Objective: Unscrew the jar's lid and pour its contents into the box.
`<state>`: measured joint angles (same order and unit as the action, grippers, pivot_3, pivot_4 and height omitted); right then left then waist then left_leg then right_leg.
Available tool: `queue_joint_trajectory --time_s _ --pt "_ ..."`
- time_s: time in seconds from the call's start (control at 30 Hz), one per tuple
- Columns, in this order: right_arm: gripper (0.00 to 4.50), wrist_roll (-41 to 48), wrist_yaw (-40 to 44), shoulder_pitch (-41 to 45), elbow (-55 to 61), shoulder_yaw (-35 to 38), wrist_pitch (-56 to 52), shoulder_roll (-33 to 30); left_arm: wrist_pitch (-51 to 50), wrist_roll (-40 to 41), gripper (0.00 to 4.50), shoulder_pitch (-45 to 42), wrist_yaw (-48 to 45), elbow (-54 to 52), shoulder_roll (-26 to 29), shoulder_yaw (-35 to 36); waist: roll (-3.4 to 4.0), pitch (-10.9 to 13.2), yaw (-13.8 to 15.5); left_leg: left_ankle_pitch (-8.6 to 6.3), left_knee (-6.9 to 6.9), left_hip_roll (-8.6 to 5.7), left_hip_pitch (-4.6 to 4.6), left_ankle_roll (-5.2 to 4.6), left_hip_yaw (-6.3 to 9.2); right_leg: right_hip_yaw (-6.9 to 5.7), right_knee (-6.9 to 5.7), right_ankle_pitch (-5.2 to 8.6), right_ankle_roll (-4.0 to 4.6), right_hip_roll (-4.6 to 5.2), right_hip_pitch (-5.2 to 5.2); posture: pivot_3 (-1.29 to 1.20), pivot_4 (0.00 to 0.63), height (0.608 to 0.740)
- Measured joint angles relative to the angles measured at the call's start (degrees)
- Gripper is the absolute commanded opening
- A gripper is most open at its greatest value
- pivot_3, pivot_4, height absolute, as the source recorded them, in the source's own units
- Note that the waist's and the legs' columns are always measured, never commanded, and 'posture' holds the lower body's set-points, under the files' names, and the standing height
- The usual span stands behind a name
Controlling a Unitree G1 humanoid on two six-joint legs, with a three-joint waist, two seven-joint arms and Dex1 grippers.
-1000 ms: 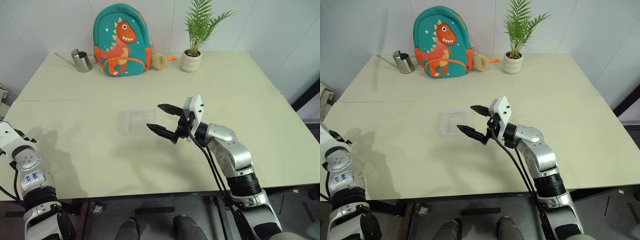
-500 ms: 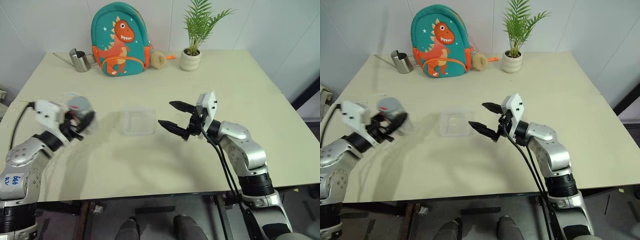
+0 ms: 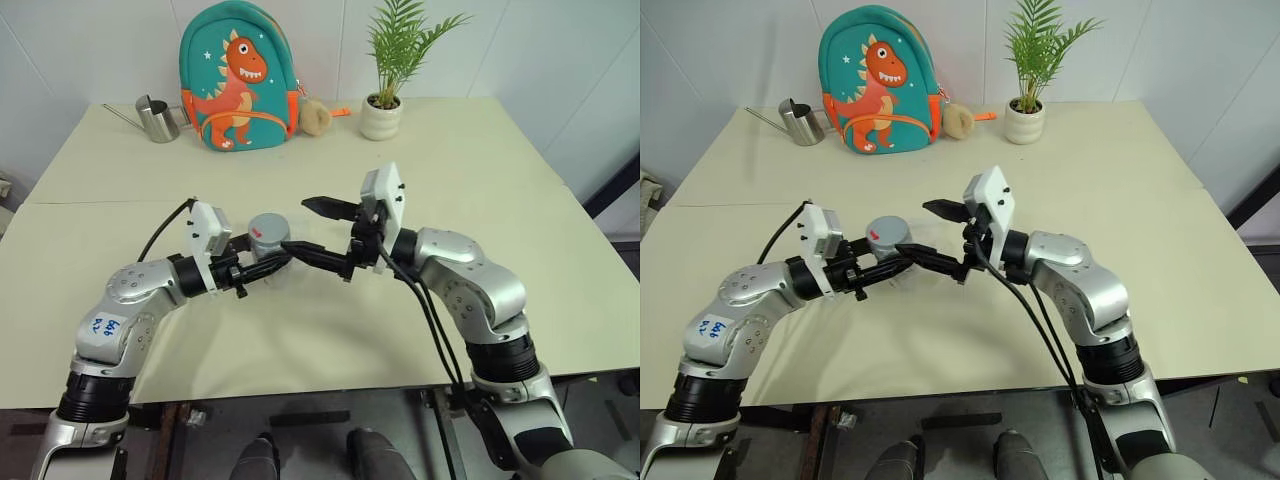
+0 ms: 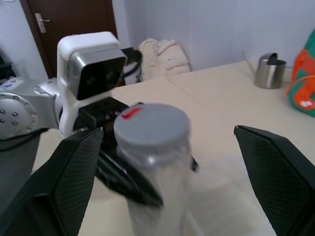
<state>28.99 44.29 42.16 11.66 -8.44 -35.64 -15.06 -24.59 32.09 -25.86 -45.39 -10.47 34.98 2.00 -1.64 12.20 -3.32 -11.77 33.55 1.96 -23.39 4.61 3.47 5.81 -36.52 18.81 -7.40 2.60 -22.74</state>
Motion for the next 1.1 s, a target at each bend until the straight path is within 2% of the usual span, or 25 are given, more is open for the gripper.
queue_joint_trajectory --time_s 0.5,0.6,0.73,0.93,1.1 --pt "4.5 -2.6 -0.9 1.4 -1.3 -2.4 0.5 1.3 0.0 -1.7 1.92 -0.4 -1.0 0.2 -1.1 -0.9 0.0 0.0 0.1 0.0 0.08 0.0 -0.01 0.0 0.01 0.0 -0.04 -0.01 -0.01 0.0 0.01 0.0 0.15 0.74" --pt "3.87 -2.9 -0.9 1.4 -2.1 -2.4 0.6 1.4 0.0 -1.8 1.92 -0.4 -1.1 0.2 -1.1 -0.9 0.0 0.0 0.1 0.0 0.08 0.0 -0.01 0.0 0.01 0.0 -0.06 -0.01 -0.01 0.0 0.01 0.0 0.15 0.74" --pt "2.58 -3.0 -0.2 1.5 -2.6 -2.6 0.7 1.9 -0.2 -1.9 1.92 -0.4 -0.9 0.2 -1.2 -0.6 0.0 0.0 0.1 0.0 0.08 0.0 -0.01 0.0 0.01 0.0 -0.06 -0.01 -0.01 -0.01 0.01 0.0 0.15 0.74" --pt "2.58 -2.9 1.4 1.5 -3.3 -2.4 2.0 1.7 -0.6 -1.8 1.92 -0.7 -1.6 0.2 -1.4 -0.4 0.0 0.0 0.1 0.0 0.1 0.0 -0.01 0.0 0.01 0.0 -0.08 -0.01 -0.01 -0.01 0.01 0.0 0.15 0.74" --pt "2.58 -0.1 12.7 4.9 -6.9 -2.3 4.7 -2.2 -2.4 1.3 1.92 -2.7 -9.9 0.4 1.0 -0.4 0.01 0.0 0.0 0.0 0.16 0.0 -0.01 0.0 0.01 0.0 -0.11 -0.01 -0.02 -0.03 0.02 0.0 0.15 0.74"
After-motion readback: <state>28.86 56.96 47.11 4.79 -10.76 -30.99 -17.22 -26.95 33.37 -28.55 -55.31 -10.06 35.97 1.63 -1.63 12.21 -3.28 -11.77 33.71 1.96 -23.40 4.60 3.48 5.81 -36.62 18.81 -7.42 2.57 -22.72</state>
